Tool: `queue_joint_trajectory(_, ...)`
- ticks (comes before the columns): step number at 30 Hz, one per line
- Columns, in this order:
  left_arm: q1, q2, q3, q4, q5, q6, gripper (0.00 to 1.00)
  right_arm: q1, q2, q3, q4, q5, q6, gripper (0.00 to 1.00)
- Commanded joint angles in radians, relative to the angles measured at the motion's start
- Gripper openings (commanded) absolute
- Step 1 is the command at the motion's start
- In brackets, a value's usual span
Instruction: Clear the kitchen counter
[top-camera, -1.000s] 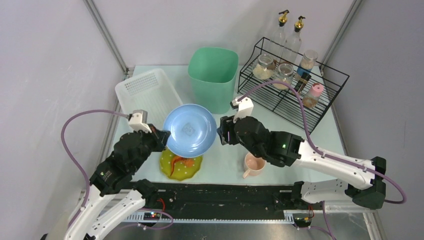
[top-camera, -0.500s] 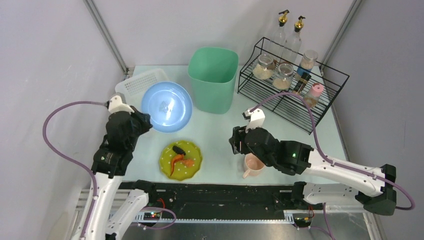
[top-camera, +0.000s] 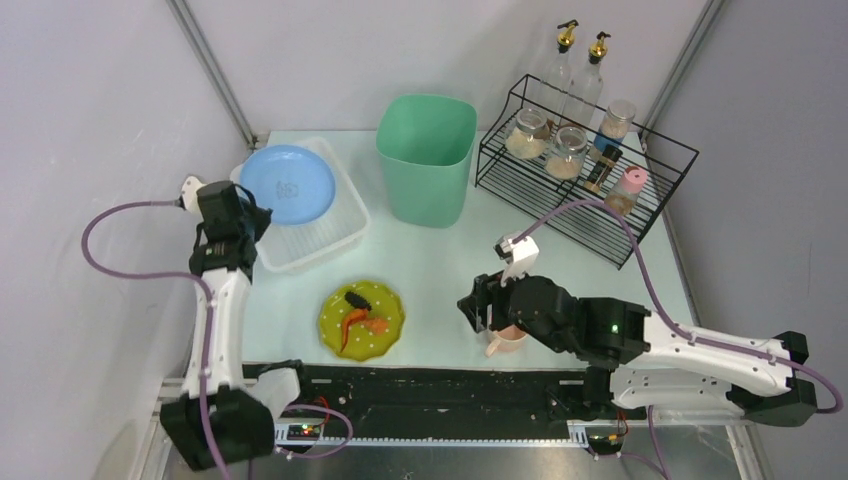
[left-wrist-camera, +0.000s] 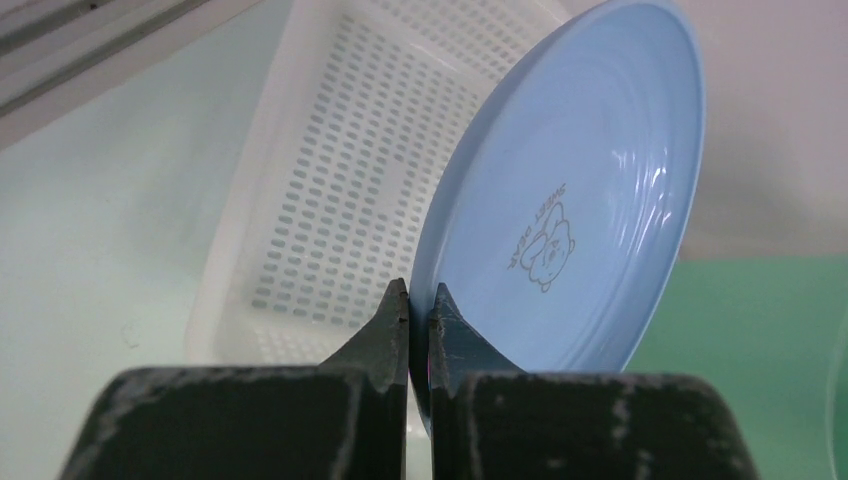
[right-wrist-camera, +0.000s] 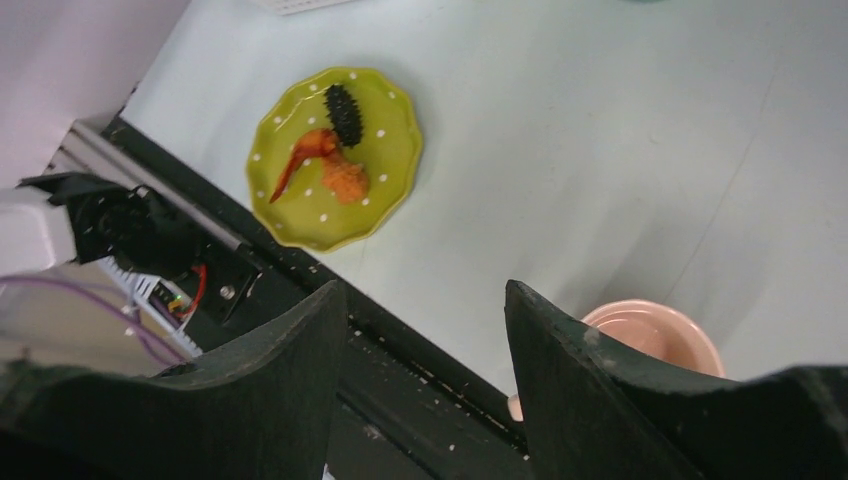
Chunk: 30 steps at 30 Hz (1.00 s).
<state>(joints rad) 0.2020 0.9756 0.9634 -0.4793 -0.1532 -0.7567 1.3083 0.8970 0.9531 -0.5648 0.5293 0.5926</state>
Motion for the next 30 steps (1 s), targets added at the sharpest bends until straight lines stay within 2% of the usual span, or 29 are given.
queue_joint_trajectory(1, 0.056, 0.185, 0.067, 0.118, 0.036, -0.126, 0.00, 0.046, -0.049, -0.005, -0.009, -0.004, 0.028, 0.63)
queue_joint_trajectory(6, 0.062, 0.408, 0.162, 0.118, 0.006, -0.192, 0.00, 0.074, -0.091, -0.015, -0.045, 0.006, 0.057, 0.63)
queue_joint_trajectory(12, 0.057, 0.561, 0.204, 0.119, -0.066, -0.287, 0.00, 0.085, -0.150, -0.070, -0.049, 0.003, 0.083, 0.63)
queue_joint_trajectory(18, 0.052, 0.641, 0.268, 0.103, -0.140, -0.299, 0.00, 0.087, -0.175, -0.097, -0.055, 0.000, 0.093, 0.63)
queue_joint_trajectory(21, 0.051, 0.682, 0.311, 0.091, -0.139, -0.304, 0.09, 0.086, -0.172, -0.099, -0.045, -0.003, 0.086, 0.63)
queue_joint_trajectory(30, 0.029, 0.763, 0.358, 0.090, -0.153, -0.316, 0.08, 0.087, -0.139, -0.106, -0.027, -0.003, 0.077, 0.63)
